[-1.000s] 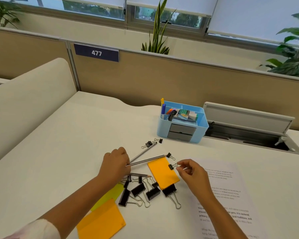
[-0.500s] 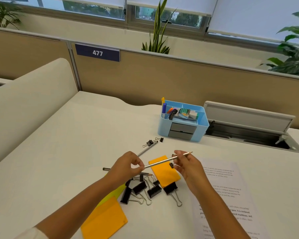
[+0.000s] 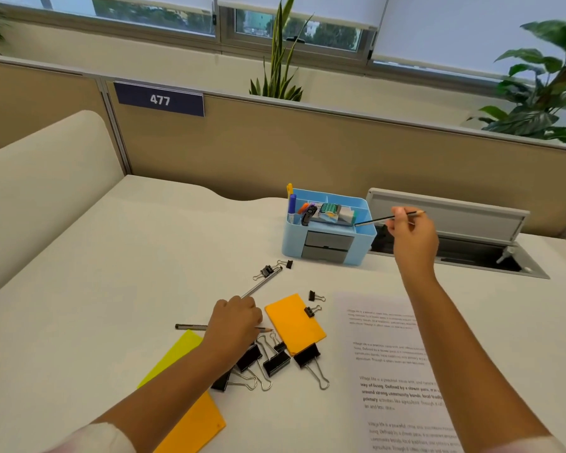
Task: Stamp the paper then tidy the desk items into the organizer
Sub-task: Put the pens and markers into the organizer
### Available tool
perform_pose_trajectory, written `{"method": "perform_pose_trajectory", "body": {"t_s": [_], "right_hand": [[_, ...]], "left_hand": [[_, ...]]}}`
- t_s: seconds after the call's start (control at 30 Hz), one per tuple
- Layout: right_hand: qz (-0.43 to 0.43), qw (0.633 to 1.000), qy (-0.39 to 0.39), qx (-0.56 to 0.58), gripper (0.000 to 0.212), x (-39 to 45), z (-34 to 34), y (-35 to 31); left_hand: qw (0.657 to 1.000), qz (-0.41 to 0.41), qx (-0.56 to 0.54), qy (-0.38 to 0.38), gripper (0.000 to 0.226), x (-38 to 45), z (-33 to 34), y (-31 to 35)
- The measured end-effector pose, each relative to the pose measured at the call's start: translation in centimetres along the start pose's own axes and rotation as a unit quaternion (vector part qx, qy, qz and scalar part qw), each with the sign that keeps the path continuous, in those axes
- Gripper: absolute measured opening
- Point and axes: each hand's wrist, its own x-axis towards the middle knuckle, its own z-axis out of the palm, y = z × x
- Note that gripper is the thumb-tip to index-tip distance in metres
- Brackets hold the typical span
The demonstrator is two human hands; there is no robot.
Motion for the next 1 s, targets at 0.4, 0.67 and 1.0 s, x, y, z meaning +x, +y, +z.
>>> {"method": "perform_pose_trajectory", "body": {"t_s": [0.4, 0.67, 1.0], "right_hand": [[-0.08, 0.983, -0.048, -0.159, 0.038, -0.2, 1.4, 1.8], [-0.025, 0.942, -0.334, -0.03, 0.01, -12.3, 3.2, 2.4], [0.015, 0.924, -0.382, 0.02, 0.015, -13.9, 3.2, 1.5]], "left_hand": [[0.999, 0.0, -0.029, 0.018, 0.022, 0.2, -0.9, 0.3], [0.974, -0.009, -0.175, 0.146, 0.016, 0.4, -3.5, 1.5], [0.952, 0.066, -0.214, 0.207, 0.017, 0.3, -5.8, 3.1]]}}
